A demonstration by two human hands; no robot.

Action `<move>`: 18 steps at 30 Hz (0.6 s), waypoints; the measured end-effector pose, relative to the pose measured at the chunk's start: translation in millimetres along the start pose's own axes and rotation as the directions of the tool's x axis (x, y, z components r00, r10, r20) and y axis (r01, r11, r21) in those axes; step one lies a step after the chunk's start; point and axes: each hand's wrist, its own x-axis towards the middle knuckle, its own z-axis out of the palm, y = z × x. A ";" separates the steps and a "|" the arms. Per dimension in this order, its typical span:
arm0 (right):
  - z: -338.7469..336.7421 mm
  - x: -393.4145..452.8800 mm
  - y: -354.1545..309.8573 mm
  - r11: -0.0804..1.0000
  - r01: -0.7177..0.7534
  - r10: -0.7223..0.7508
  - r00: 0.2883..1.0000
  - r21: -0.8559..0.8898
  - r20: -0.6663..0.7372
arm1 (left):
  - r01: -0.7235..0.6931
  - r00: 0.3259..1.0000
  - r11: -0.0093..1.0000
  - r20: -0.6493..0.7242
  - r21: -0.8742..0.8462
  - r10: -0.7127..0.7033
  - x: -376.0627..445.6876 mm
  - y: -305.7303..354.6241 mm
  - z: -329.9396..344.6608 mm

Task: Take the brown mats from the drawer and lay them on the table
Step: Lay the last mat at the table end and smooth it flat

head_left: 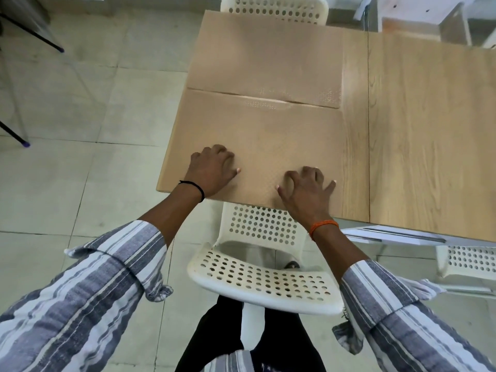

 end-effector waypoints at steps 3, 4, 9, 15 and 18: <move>-10.3 26.3 -13.4 0.993 0.055 -0.046 0.995 0.105 -0.089 | -0.042 0.995 0.981 -0.099 -0.191 0.023 34.1 1.5 -12.0; -12.6 36.5 -18.8 0.988 0.088 -0.074 0.991 0.130 -0.108 | -0.053 0.991 0.978 -0.134 -0.204 0.026 45.7 1.3 -13.8; -16.4 94.3 -46.1 0.942 0.252 -0.224 0.964 0.222 -0.142 | -0.061 0.990 0.995 -0.133 -0.076 0.051 100.2 0.4 -12.0; -1.2 148.4 -69.7 0.918 0.332 -0.315 0.943 0.218 -0.109 | -0.052 0.992 0.997 -0.113 0.057 0.058 111.2 -19.5 25.5; 6.3 166.7 -72.3 0.920 0.339 -0.323 0.940 0.197 -0.107 | -0.053 0.983 0.997 -0.171 0.056 0.062 111.8 -22.9 32.8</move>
